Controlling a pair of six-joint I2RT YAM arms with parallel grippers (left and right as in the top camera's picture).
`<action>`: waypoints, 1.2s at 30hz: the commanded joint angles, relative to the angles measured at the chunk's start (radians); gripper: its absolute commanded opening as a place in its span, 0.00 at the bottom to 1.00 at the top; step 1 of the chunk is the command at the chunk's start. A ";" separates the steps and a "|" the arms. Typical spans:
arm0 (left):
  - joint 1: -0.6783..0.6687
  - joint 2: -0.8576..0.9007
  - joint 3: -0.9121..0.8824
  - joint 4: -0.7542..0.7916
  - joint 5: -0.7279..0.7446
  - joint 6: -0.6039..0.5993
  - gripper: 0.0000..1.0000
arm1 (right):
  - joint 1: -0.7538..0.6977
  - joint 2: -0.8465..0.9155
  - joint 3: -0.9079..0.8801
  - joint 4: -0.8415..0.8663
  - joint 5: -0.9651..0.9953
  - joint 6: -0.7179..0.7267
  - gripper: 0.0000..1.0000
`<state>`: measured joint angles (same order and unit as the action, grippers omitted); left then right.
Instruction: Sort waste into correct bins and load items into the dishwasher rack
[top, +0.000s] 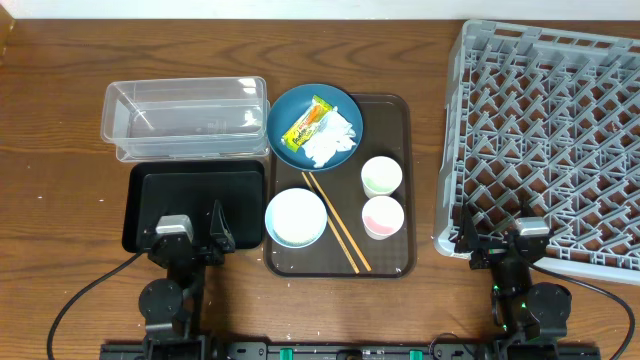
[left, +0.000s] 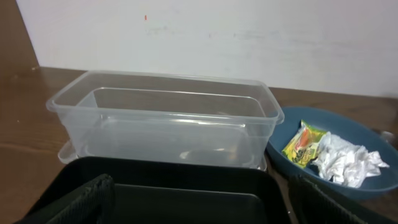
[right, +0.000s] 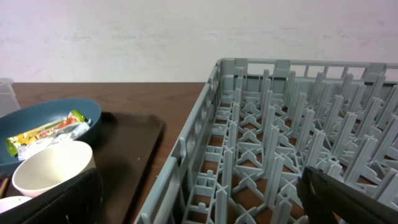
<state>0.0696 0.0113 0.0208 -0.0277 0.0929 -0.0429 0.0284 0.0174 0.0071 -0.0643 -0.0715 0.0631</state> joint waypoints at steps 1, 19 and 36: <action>0.005 0.011 0.008 -0.040 0.000 -0.082 0.91 | 0.010 0.000 0.024 -0.004 0.014 -0.008 0.99; 0.005 0.840 0.774 -0.567 0.062 -0.127 0.91 | 0.010 0.629 0.523 -0.196 0.068 -0.009 0.99; -0.026 1.114 1.087 -0.680 0.139 -0.117 0.89 | 0.008 1.019 0.850 -0.390 0.068 -0.009 0.99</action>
<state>0.0639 1.0981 1.0714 -0.7395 0.1997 -0.1608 0.0284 1.0386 0.8349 -0.4671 -0.0105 0.0628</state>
